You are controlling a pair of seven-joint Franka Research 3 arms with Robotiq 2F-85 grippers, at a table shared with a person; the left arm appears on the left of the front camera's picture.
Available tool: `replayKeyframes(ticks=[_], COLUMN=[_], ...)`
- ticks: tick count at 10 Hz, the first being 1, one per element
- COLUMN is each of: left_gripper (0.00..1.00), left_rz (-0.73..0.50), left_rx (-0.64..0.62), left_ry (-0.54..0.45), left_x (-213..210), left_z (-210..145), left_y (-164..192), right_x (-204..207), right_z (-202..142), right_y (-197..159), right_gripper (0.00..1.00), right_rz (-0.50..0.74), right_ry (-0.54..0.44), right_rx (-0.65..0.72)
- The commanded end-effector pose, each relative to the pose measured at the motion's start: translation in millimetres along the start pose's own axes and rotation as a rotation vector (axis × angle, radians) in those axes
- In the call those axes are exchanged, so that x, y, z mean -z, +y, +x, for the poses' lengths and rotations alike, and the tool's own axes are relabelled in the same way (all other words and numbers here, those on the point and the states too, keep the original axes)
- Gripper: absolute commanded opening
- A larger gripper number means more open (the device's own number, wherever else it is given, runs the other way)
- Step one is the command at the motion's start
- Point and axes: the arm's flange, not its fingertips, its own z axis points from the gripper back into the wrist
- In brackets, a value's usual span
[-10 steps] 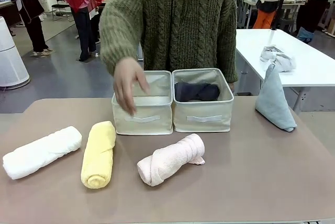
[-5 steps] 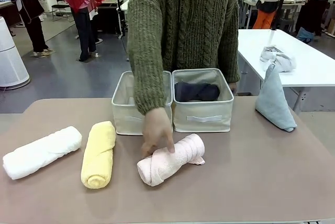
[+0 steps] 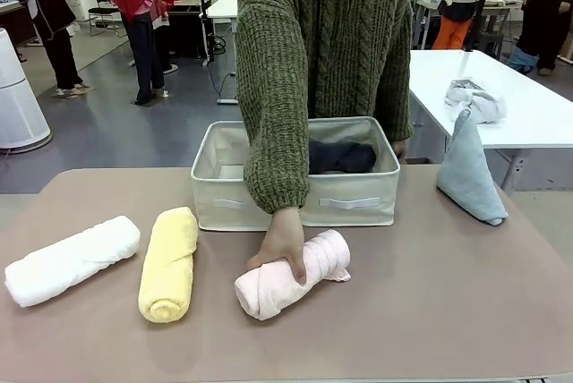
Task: Sort the towels based on their folding style.
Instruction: Pick up one triangle-folded towel and place it in the left Fabric basket.
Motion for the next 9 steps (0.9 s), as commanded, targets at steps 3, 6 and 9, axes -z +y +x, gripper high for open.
replayKeyframes(ticks=[3, 6, 9], left_gripper=[0.16, 0.16, 0.16], left_rz=[0.008, 0.008, 0.008], left_rx=[-0.02, -0.02, -0.02], left_ry=[-0.007, -0.007, -0.007], left_x=[-0.1, -0.1, -0.1], left_z=[0.4, 0.4, 0.4], left_y=[-1.8, -1.8, -1.8], right_x=[0.8, 0.8, 0.8], right_z=[0.3, 0.3, 0.3], right_y=[-0.2, -0.2, -0.2], right_gripper=[1.0, 1.0, 1.0], right_rz=[-0.002, -0.002, -0.002], right_ry=[-0.004, -0.004, -0.004], right_rx=[-0.005, -0.005, -0.005])
